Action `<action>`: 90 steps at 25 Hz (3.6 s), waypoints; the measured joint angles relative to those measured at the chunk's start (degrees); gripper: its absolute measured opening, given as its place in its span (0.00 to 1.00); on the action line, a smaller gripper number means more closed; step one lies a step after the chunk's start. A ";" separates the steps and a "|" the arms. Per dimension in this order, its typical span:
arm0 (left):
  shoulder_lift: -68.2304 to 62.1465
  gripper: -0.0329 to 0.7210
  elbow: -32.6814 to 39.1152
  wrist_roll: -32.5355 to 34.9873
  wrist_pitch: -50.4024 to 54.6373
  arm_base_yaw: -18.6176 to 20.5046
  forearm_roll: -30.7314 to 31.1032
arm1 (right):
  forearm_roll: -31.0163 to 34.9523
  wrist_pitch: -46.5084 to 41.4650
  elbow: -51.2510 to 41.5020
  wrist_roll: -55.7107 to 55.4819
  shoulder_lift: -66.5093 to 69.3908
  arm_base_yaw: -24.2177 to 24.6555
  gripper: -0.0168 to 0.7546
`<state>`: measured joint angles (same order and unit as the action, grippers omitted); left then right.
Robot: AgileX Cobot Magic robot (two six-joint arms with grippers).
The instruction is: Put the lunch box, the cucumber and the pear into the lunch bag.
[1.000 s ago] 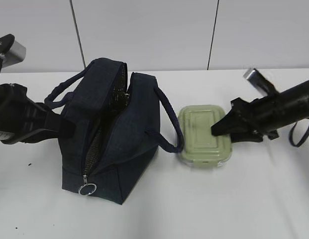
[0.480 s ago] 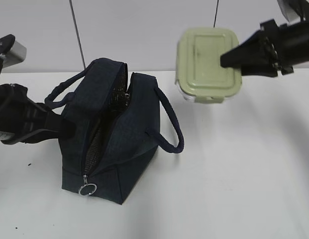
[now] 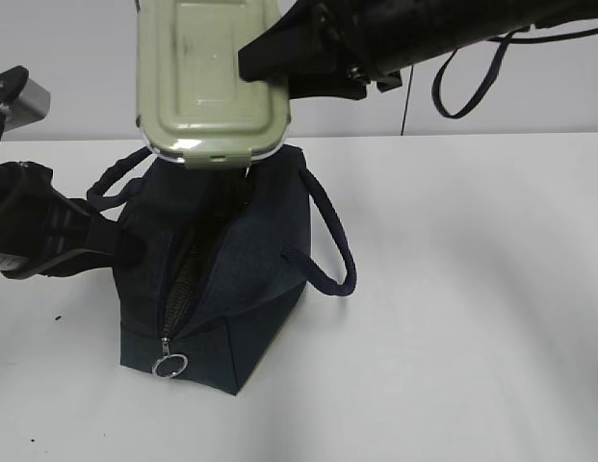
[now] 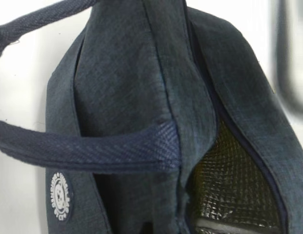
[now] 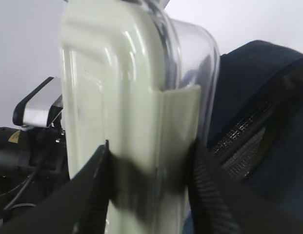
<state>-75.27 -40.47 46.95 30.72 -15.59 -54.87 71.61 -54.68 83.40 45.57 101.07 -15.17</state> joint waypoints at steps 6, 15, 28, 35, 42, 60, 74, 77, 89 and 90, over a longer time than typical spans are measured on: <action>0.00 0.02 0.00 0.00 0.00 0.00 0.00 | -15.33 1.59 -0.11 -8.73 4.96 -0.23 0.44; 0.00 0.02 0.00 0.00 -0.17 -0.07 -0.39 | -25.74 2.10 0.02 -22.96 7.07 -0.48 0.44; 0.00 0.02 0.00 0.05 0.20 -0.07 -0.35 | -18.51 8.22 3.24 -26.48 12.74 -6.79 0.44; 0.00 0.02 0.00 0.05 1.54 -0.07 -0.25 | -16.64 3.06 5.68 -20.72 18.24 -8.35 0.46; 0.00 0.02 0.00 0.05 1.63 -0.07 -0.15 | -22.17 -3.91 18.05 -19.52 18.23 -8.35 0.62; 0.00 0.02 0.00 0.05 0.80 -0.07 0.17 | -51.86 -16.11 33.25 -36.13 19.62 -8.51 0.60; -0.02 0.02 -0.96 0.05 1.25 -0.07 0.62 | -49.83 -16.11 33.25 -34.11 23.28 -9.92 0.06; -1.32 0.02 -4.62 -0.67 3.96 -0.07 1.69 | -50.48 -16.15 33.14 -34.11 21.82 -10.01 0.06; -13.10 0.02 -21.28 -5.85 13.41 -0.13 7.51 | -54.20 -2.51 7.43 -36.29 1.36 -6.31 0.05; -13.86 0.02 -22.25 -6.00 13.84 -0.33 7.65 | -53.25 -0.75 4.42 -35.90 -0.37 -5.58 0.05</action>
<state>-89.12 -62.72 40.95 44.56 -15.92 -47.23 18.35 -55.42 87.82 9.68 100.71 -20.75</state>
